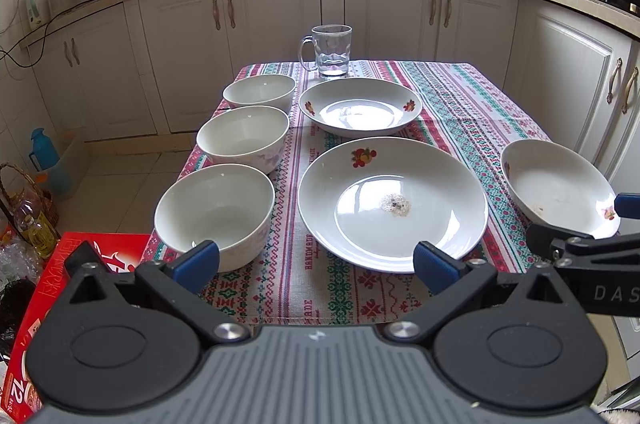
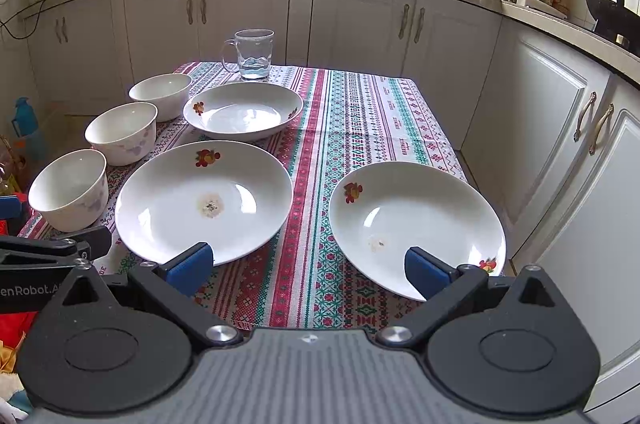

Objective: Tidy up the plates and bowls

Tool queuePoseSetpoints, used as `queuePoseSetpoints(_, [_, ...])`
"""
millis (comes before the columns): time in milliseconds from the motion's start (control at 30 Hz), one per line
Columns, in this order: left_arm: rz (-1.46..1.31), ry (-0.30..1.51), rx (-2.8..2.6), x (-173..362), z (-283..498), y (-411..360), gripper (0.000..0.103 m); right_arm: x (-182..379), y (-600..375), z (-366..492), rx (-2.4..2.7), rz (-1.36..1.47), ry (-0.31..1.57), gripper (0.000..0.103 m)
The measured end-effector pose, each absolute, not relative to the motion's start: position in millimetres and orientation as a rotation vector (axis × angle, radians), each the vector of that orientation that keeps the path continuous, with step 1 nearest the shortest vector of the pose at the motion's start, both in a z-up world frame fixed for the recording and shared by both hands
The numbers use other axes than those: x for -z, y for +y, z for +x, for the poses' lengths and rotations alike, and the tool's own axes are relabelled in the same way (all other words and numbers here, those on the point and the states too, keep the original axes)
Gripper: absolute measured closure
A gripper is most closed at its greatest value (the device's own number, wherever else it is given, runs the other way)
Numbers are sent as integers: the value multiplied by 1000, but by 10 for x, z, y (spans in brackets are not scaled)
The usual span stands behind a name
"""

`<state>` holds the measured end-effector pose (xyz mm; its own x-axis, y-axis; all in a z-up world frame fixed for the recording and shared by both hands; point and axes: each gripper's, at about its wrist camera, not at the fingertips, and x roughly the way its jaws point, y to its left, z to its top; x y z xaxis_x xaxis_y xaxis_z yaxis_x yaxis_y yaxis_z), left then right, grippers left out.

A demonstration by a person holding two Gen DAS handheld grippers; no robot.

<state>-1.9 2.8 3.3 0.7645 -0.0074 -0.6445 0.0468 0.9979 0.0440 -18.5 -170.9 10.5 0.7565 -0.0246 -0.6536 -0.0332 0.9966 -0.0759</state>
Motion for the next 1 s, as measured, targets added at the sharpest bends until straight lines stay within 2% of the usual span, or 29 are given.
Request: queuePoseSetpoints(1000, [59, 695, 23, -41, -43, 44, 1, -120, -1700, -191, -4, -89, 709, 0])
